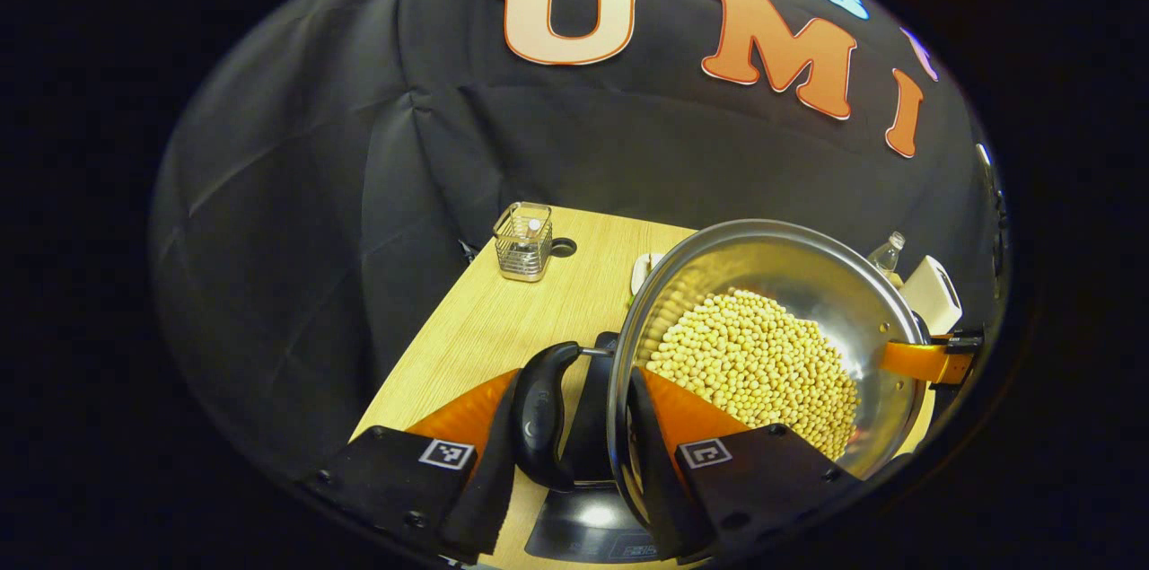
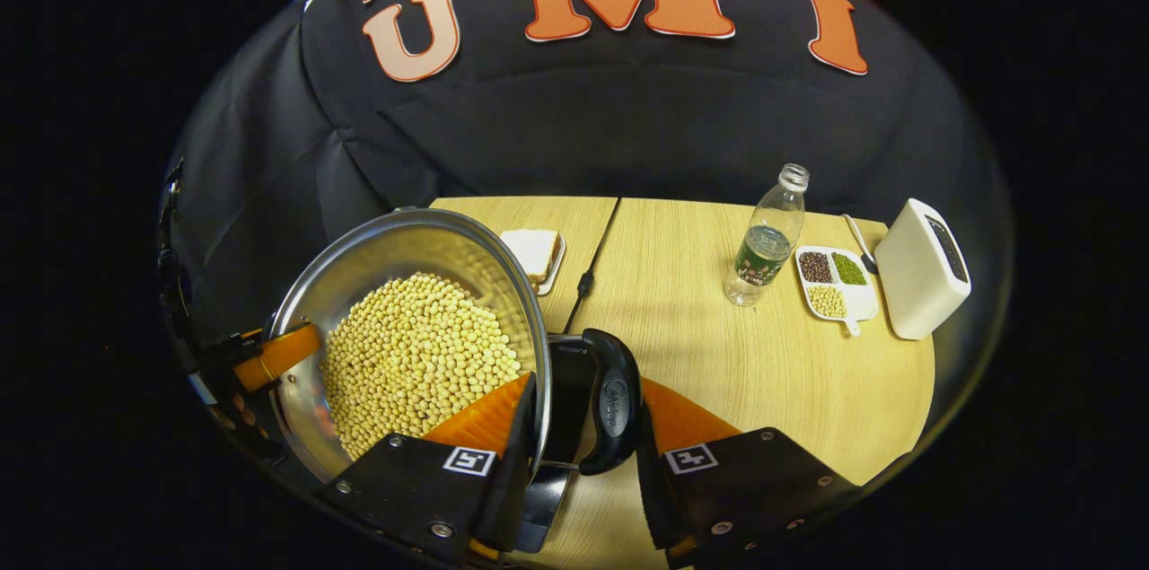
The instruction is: First push the handle of the pot to place it horizontally, then grasp the pot with both hands and set it on the induction cooktop.
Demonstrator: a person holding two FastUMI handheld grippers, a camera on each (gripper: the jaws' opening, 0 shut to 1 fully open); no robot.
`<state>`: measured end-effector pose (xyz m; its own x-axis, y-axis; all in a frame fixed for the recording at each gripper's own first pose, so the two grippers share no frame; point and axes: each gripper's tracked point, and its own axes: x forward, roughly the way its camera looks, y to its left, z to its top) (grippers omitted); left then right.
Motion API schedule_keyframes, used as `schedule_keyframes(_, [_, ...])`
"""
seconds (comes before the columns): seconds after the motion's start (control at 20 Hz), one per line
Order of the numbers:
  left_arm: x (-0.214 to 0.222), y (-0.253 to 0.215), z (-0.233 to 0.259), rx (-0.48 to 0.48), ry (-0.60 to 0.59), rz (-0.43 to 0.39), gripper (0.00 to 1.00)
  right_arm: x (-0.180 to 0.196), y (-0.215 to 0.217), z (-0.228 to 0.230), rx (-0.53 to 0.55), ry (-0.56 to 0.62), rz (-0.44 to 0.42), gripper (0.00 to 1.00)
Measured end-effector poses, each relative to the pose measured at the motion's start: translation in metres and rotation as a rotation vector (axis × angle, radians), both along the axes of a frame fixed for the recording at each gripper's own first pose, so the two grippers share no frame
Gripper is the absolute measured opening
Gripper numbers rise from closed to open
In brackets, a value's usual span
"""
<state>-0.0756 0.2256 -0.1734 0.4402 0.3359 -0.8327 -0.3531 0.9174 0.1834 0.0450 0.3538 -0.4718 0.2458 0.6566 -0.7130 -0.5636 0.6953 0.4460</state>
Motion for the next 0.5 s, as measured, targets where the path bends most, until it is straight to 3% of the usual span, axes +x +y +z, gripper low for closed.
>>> schedule_keyframes(0.1, [0.001, 0.002, 0.0, -0.012, 0.021, -0.001, 0.69, 0.006, -0.01, 0.007, -0.02, 0.012, 0.0, 0.54])
schedule_keyframes(0.15, [0.0, 0.002, 0.001, -0.02, 0.034, 0.002, 0.67, 0.009, -0.014, 0.011, -0.036, 0.024, 0.0, 0.5])
schedule_keyframes(0.2, [0.002, 0.002, 0.001, -0.029, 0.046, 0.003, 0.69, 0.009, -0.015, 0.014, -0.048, 0.033, -0.002, 0.54])
schedule_keyframes(0.35, [0.005, 0.006, 0.002, -0.055, 0.081, 0.007, 0.68, 0.011, -0.014, 0.018, -0.073, 0.048, -0.004, 0.5])
schedule_keyframes(0.5, [0.009, 0.009, 0.004, -0.062, 0.106, -0.002, 0.68, 0.007, -0.017, 0.018, -0.087, 0.066, -0.011, 0.54])
